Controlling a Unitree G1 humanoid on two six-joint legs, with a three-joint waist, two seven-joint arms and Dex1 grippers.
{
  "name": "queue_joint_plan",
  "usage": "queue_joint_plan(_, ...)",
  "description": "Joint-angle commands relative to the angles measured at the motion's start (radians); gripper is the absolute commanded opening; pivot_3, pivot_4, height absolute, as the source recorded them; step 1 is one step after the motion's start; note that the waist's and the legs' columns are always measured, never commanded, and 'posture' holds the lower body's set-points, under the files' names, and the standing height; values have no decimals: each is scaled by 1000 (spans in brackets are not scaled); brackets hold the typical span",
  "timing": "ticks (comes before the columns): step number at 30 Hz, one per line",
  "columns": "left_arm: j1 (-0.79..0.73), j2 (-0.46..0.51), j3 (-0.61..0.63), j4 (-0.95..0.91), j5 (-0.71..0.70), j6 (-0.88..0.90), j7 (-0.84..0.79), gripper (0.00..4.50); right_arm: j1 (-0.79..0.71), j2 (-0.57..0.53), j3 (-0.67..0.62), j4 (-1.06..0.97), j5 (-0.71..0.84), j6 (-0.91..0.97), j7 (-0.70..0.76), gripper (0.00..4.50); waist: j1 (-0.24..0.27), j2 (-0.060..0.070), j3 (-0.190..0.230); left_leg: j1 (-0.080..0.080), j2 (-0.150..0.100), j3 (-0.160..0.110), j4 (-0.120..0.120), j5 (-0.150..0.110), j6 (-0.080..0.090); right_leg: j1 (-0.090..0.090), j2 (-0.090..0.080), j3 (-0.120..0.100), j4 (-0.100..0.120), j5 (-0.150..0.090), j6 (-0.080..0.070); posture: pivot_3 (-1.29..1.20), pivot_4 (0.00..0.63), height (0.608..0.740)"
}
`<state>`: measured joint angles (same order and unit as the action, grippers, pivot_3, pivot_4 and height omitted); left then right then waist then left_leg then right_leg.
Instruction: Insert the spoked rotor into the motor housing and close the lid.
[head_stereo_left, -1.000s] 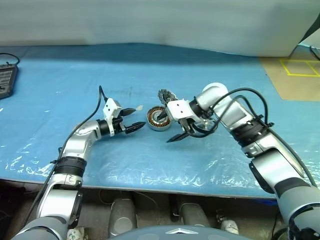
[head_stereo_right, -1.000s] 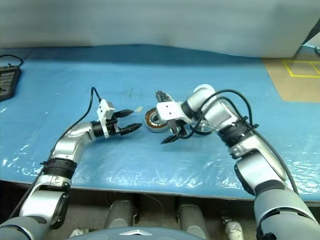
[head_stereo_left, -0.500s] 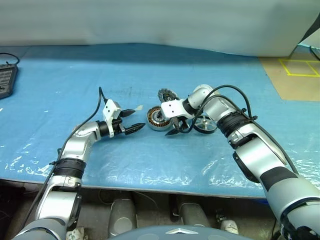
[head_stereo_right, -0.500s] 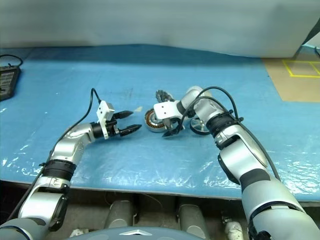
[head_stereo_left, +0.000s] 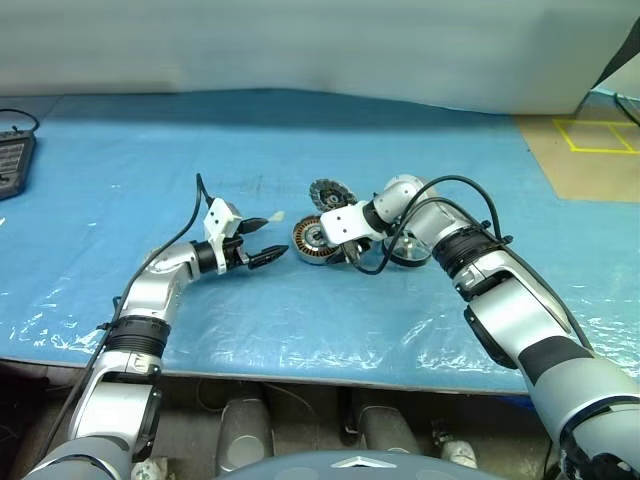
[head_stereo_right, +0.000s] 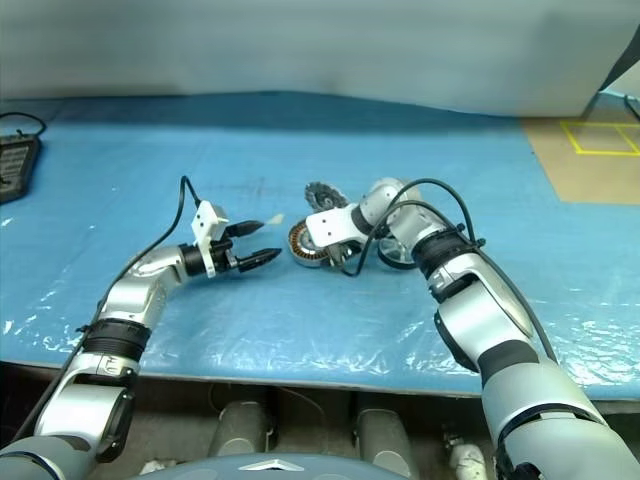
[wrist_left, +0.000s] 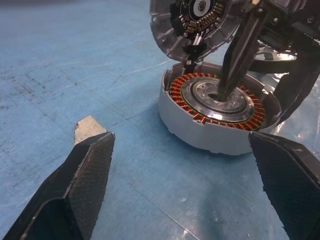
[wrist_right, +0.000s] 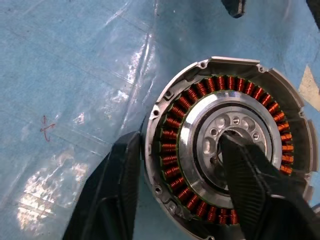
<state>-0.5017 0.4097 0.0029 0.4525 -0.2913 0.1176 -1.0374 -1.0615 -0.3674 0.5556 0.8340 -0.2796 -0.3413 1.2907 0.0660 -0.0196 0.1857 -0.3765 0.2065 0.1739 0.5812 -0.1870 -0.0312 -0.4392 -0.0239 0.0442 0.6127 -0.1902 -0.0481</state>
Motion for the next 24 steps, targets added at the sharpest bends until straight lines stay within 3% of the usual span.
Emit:
queue_joint_plan(1,-11,15,19,-24,-6,-16,3,4500,29,3,25,35,-54,-23,-33,1991,-1,0,0,3,0,0,0,0,0,2,0,0,0,0,0,0,150,740)
queue_joint_plan(6,0,45,41,-28,-12,-11,3,4500,15,-51,32,1,-108,-197,-120,1990,-2,0,0,5,0,0,-1,0,0,3,-3,-3,0,0,0,0,150,740)
queue_joint_plan(11,19,72,58,-30,-17,-10,1,4500,47,-102,42,-122,-71,-266,-14,1990,0,0,0,3,0,0,-2,0,0,2,-3,-5,-2,0,0,0,150,740)
queue_joint_plan(24,61,66,60,-81,-22,9,21,4500,150,-111,44,-461,34,-123,175,1990,0,0,0,-5,3,-1,-3,0,0,-2,-2,-13,-4,-2,-3,0,150,740)
